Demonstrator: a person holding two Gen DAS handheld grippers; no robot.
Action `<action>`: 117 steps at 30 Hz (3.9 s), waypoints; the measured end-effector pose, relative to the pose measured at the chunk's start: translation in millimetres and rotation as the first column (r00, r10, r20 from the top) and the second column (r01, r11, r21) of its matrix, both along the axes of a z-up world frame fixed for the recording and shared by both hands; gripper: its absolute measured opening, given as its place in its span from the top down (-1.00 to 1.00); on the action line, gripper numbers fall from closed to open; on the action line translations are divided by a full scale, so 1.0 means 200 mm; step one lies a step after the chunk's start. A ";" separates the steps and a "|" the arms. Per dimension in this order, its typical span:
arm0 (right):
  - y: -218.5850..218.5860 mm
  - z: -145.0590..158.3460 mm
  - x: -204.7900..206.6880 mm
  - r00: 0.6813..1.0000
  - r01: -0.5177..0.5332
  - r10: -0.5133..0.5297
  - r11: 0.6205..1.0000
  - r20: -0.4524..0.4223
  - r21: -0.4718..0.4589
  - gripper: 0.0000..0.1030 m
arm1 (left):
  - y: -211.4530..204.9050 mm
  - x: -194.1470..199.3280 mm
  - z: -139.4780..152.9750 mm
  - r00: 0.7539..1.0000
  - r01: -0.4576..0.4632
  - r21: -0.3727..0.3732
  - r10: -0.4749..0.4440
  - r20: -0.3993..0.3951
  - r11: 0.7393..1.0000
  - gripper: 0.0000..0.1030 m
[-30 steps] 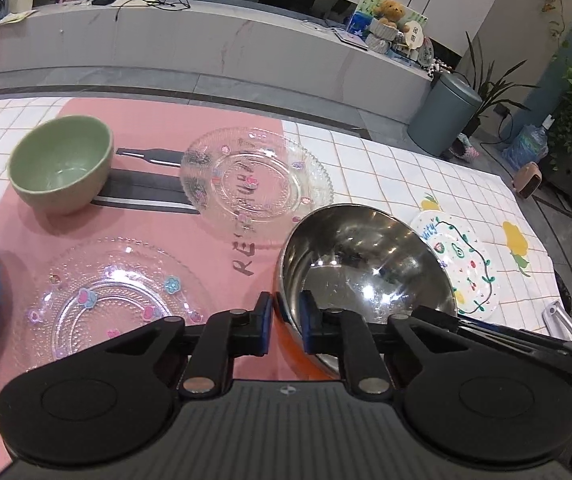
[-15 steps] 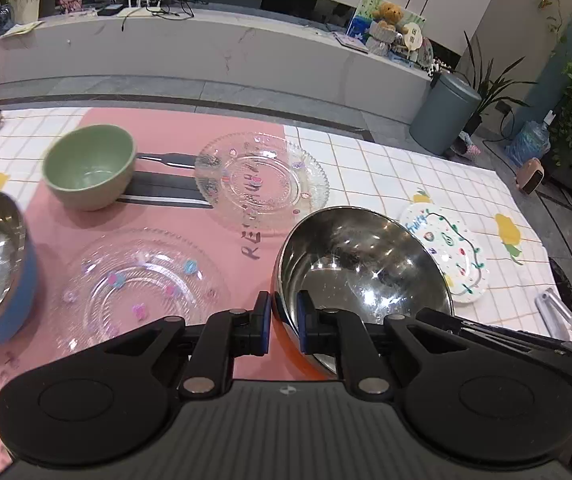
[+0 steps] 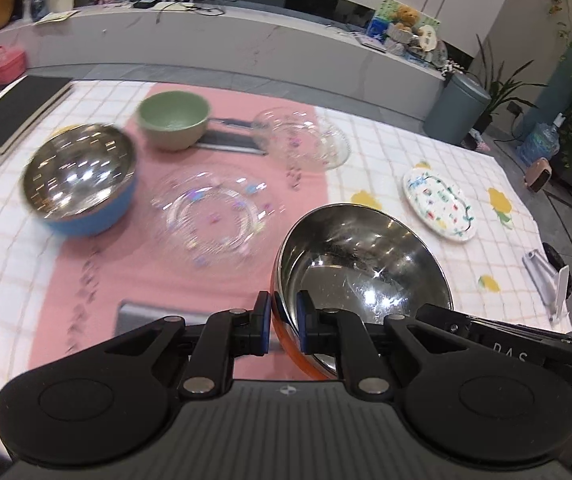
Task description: Organize plates and bowls
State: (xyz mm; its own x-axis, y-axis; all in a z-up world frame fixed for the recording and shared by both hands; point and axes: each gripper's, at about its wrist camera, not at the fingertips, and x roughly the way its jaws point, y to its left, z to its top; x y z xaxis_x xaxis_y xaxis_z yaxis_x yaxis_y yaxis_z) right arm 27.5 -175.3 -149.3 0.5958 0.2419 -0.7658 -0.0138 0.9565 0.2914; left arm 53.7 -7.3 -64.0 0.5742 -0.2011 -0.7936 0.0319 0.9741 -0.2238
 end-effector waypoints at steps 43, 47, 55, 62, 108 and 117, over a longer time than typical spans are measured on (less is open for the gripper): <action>0.80 -0.18 0.03 0.969 -0.248 0.247 0.968 -0.017 -0.036 0.81 | 0.73 -0.22 -0.21 0.958 -0.280 0.017 0.281 -0.061 0.960 0.79; 0.80 -0.18 0.04 0.969 -0.248 0.247 0.968 -0.016 -0.034 0.81 | 0.73 -0.21 -0.21 0.958 -0.281 0.019 0.282 -0.060 0.959 0.79; 0.81 -0.15 0.02 0.962 -0.269 0.271 0.961 0.019 -0.060 0.36 | 0.74 -0.21 -0.18 0.956 -0.292 0.006 0.292 -0.038 0.956 0.48; 0.77 -0.04 0.01 0.958 -0.269 0.276 0.959 0.076 -0.095 0.06 | 0.75 -0.21 -0.03 0.952 -0.301 0.027 0.299 0.061 0.953 0.38; 1.14 -0.20 0.89 0.970 -0.223 0.219 0.974 -0.102 -0.027 0.41 | 1.03 0.51 -0.21 0.928 -0.368 0.047 0.370 -0.044 0.929 0.33; 1.13 -0.20 0.89 0.967 -0.225 0.226 0.974 -0.115 0.023 0.75 | 0.98 0.53 -0.25 0.939 -0.337 0.076 0.341 -0.053 0.939 0.79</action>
State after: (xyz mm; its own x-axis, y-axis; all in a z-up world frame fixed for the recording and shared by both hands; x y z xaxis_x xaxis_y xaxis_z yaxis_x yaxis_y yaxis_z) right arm 205.3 51.3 -189.6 0.4323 0.3679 -0.8233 -0.1947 0.9295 0.3131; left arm 159.7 189.6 -113.6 0.5463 0.0493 -0.8362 -0.3151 0.9370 -0.1506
